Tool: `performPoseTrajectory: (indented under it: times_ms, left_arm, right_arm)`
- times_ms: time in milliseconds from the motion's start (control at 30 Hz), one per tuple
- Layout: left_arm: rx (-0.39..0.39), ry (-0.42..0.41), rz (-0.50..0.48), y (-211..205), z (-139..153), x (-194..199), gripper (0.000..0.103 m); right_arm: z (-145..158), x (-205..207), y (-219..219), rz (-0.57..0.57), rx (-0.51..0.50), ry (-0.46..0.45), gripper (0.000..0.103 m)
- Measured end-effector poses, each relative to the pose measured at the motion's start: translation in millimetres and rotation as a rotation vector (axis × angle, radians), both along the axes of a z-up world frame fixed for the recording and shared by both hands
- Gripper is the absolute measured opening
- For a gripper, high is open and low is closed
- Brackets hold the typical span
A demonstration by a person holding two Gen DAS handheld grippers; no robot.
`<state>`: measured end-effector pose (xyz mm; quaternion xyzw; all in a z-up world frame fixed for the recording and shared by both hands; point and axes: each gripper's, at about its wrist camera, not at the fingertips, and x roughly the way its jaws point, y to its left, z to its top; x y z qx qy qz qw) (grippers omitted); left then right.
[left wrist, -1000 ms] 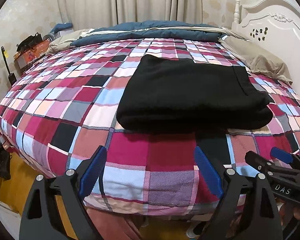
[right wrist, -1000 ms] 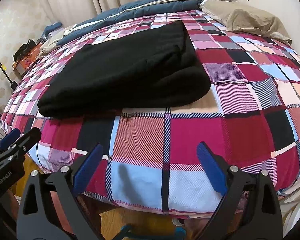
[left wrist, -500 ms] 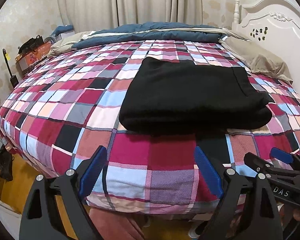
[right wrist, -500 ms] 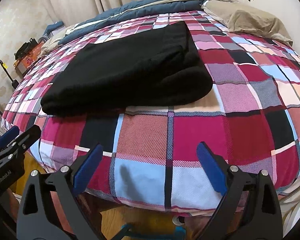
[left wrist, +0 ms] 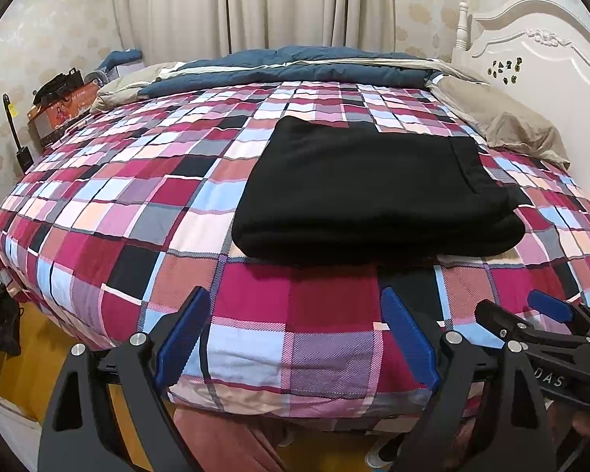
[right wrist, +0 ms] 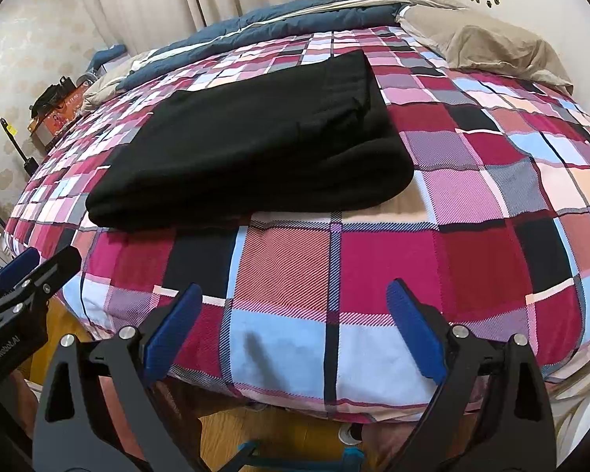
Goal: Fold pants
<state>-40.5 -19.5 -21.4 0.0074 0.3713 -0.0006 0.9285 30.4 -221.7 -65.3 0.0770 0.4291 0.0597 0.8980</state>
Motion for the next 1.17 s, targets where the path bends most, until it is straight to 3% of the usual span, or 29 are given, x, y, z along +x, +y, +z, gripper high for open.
performPoseTrajectory:
  times_ms: [300, 533, 600, 633, 733, 767, 867, 933, 1033, 1167]
  left_arm:
    - [0.013, -0.015, 0.0, -3.2, 4.5, -4.1, 0.088]
    - [0.171, 0.01, -0.008, -25.0, 3.9, -0.6, 0.088]
    - [0.178, -0.012, -0.02, -31.0, 5.8, -1.9, 0.088]
    - [0.133, -0.028, -0.024, -30.9, 10.0, 0.2, 0.088]
    - [-0.157, -0.082, -0.138, -16.1, 33.3, 9.7, 0.088]
    - [-0.204, -0.096, -0.151, -13.3, 42.6, 14.4, 0.088]
    - [-0.16, -0.211, -0.164, -4.3, 70.6, 32.8, 0.088]
    - [-0.068, -0.275, -0.112, 14.0, 79.2, 56.5, 0.088]
    - [-0.083, -0.23, -0.074, 55.9, 76.0, 111.8, 0.088]
    - [-0.09, -0.175, 0.015, 113.3, 52.2, 198.7, 0.088]
  right_arm:
    - [4.6, -4.4, -0.5, 0.002, 0.0, -0.007, 0.095]
    - [5.1, -6.0, -0.5, 0.002, 0.002, -0.009, 0.095]
    - [5.7, -6.3, -0.8, -0.001, 0.002, -0.011, 0.095]
    - [6.0, -7.1, -1.3, -0.007, 0.002, -0.013, 0.095]
    - [7.0, -9.3, -7.1, -0.02, 0.02, -0.024, 0.095]
    - [9.1, -9.8, -9.0, -0.028, 0.01, -0.034, 0.095]
    - [21.1, -6.3, -17.2, -0.045, 0.0, -0.076, 0.095]
    - [33.9, 3.1, -25.5, -0.05, 0.0, -0.103, 0.095]
    - [57.5, 38.8, -40.1, -0.036, 0.001, -0.132, 0.097]
    - [92.9, 129.4, -68.3, -0.01, 0.04, -0.163, 0.1]
